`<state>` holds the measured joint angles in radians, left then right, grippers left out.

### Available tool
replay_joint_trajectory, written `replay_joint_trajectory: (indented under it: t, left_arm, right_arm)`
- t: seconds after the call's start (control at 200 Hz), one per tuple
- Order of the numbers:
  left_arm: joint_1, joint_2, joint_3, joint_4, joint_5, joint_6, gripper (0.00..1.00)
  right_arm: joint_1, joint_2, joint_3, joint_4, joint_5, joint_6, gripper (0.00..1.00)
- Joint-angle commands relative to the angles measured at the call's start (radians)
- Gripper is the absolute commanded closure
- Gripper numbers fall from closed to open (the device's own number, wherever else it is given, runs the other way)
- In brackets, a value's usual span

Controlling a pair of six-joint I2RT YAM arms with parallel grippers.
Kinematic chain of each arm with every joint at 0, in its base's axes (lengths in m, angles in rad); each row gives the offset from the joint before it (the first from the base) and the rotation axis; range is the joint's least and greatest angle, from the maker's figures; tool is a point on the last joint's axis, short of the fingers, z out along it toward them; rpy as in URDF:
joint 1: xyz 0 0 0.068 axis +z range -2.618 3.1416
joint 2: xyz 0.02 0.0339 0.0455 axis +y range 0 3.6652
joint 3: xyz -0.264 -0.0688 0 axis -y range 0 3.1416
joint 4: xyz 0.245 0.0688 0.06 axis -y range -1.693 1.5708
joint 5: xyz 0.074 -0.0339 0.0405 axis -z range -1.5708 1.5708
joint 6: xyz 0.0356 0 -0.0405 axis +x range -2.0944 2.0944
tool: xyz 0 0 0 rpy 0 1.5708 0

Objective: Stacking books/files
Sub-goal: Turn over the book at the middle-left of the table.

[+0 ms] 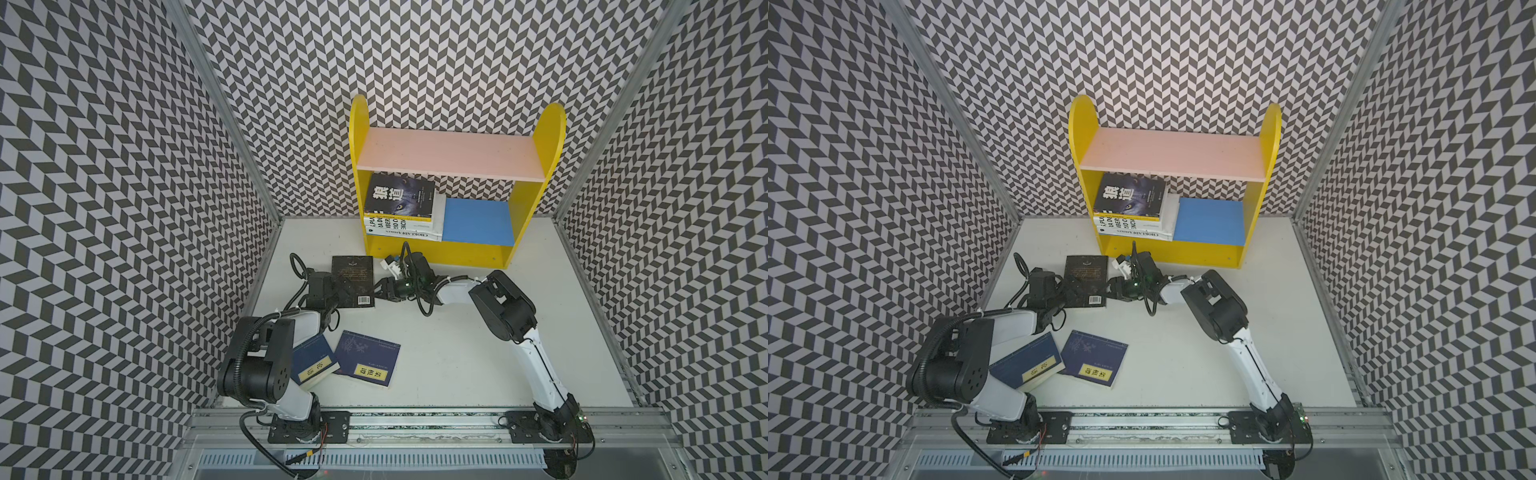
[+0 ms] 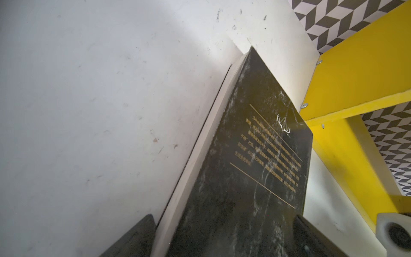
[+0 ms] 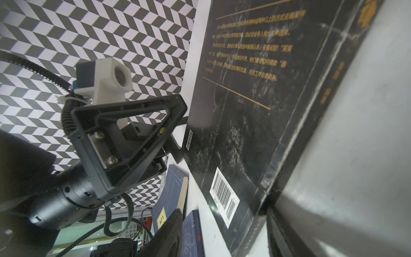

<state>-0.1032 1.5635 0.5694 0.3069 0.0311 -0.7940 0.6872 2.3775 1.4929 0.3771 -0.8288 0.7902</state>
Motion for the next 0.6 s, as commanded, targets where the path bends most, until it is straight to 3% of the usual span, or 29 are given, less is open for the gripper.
replay_joint_trajectory:
  t: [0.0,0.13,0.406,0.591]
  left_arm:
    - [-0.084,0.06,-0.034,-0.001,0.285,-0.096,0.04]
    - [-0.102,0.062,-0.045,0.046,0.332,-0.124,0.04]
    - [-0.121,0.039,-0.08,0.12,0.418,-0.17,0.04]
    - [-0.123,0.06,-0.08,0.148,0.458,-0.158,0.04]
  right_arm:
    - [0.019,-0.012,-0.05,0.205,-0.093,0.111,0.42]
    - [0.021,-0.043,-0.071,0.272,-0.108,0.156,0.45]
    - [0.018,-0.09,-0.167,0.64,-0.138,0.38,0.5]
    - [0.02,-0.086,-0.171,0.736,-0.157,0.455,0.52]
